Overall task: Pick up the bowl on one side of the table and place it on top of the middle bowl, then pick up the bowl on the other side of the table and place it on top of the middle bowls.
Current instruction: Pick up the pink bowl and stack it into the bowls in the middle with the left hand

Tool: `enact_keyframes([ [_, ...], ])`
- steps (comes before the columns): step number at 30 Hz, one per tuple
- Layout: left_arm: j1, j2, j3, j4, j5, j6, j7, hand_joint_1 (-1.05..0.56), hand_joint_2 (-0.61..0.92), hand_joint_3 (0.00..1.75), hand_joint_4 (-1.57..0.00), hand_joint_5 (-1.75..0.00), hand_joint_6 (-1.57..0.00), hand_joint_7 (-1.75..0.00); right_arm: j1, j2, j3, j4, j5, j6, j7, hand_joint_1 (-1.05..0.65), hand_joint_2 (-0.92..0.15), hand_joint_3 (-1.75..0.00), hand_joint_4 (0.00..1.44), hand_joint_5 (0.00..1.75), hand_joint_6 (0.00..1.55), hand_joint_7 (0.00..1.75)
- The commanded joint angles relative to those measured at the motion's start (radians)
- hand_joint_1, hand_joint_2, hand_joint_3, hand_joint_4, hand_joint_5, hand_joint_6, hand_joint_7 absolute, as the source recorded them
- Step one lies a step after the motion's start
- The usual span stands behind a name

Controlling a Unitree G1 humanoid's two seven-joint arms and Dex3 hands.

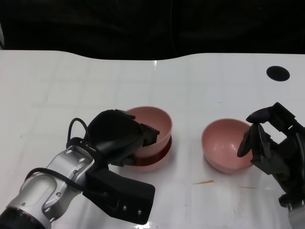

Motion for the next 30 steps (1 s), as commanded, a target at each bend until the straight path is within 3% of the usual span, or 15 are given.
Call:
enact_keyframes([
  [1,-0.006,0.003,-0.006,0.011,-0.006,0.008,-0.01,-0.35,0.92,0.02,-0.84,-1.39,-0.94,-0.81,-0.01,-0.017,-0.01,-0.001,0.005,0.002,-0.004,-0.08,-0.6,-0.98,0.84,1.73,0.77,1.44],
  [6,-0.001,0.002,-0.007,0.007,-0.011,0.006,-0.011,-0.35,0.92,0.03,-0.86,-1.37,-0.95,-0.79,-0.006,-0.014,-0.006,-0.003,-0.003,-0.006,-0.006,-0.09,-0.61,-0.99,0.85,1.73,0.76,1.45],
  [9,0.007,0.008,-0.007,0.0,-0.015,-0.001,-0.011,-0.27,0.92,0.04,-0.76,-1.58,-0.86,-1.02,-0.004,-0.009,-0.002,-0.006,-0.007,-0.007,-0.011,-0.09,-0.61,-0.99,0.85,1.73,0.76,1.46],
  [11,0.011,0.013,-0.007,-0.008,-0.013,0.0,-0.01,-0.25,0.92,0.03,-0.76,-1.58,-0.86,-0.99,-0.004,-0.01,-0.001,-0.001,-0.007,-0.011,-0.008,-0.08,-0.61,-1.0,0.83,1.74,0.75,1.47],
  [14,0.026,0.023,0.002,-0.045,-0.021,0.013,-0.031,-0.24,0.89,0.01,-0.82,-1.37,-1.06,-0.35,-0.007,-0.01,0.0,0.0,-0.003,-0.004,-0.007,-0.09,-0.62,-0.99,0.83,1.74,0.76,1.47],
  [15,0.028,0.025,0.003,-0.054,-0.022,0.019,-0.039,-0.25,0.9,0.01,-0.82,-1.32,-1.11,-0.21,-0.008,-0.009,0.0,0.001,-0.001,-0.005,-0.004,-0.09,-0.62,-0.99,0.84,1.75,0.76,1.47],
  [18,0.042,0.036,0.009,-0.096,-0.021,0.039,-0.068,-0.25,0.9,0.0,-0.83,-1.28,-1.14,-0.12,-0.009,-0.008,-0.001,0.003,0.001,-0.007,-0.004,-0.08,-0.62,-0.98,0.84,1.75,0.76,1.46],
  [19,0.05,0.042,0.012,-0.123,-0.019,0.052,-0.084,-0.55,0.91,0.23,-0.84,-0.73,-1.02,-0.05,-0.009,-0.008,-0.002,0.004,0.001,-0.007,-0.004,-0.08,-0.62,-0.98,0.84,1.75,0.76,1.46],
  [21,0.07,0.051,0.021,-0.179,-0.021,0.079,-0.119,-0.77,0.92,0.4,-0.91,-0.2,-0.92,-0.01,-0.01,-0.008,-0.003,0.01,-0.002,-0.018,-0.003,-0.08,-0.62,-0.98,0.85,1.74,0.76,1.46],
  [24,0.091,0.053,0.033,-0.246,-0.021,0.126,-0.17,-0.89,0.92,0.51,-0.76,-0.03,-0.77,0.0,-0.015,-0.015,-0.007,0.012,0.008,-0.005,0.004,-0.1,-0.61,-0.98,0.84,1.75,0.76,1.46],
  [28,0.113,0.057,0.043,-0.295,-0.026,0.154,-0.196,-0.96,0.92,0.61,-0.39,0.0,-0.49,0.0,-0.017,-0.018,-0.009,0.013,0.004,-0.009,0.006,-0.09,-0.61,-0.99,0.85,1.73,0.76,1.46],
  [30,0.12,0.056,0.048,-0.303,-0.03,0.156,-0.195,-0.98,0.92,0.63,-0.33,0.0,-0.44,0.0,-0.018,-0.019,-0.009,0.013,0.004,-0.01,0.008,-0.09,-0.62,-0.99,0.85,1.73,0.76,1.46],
])
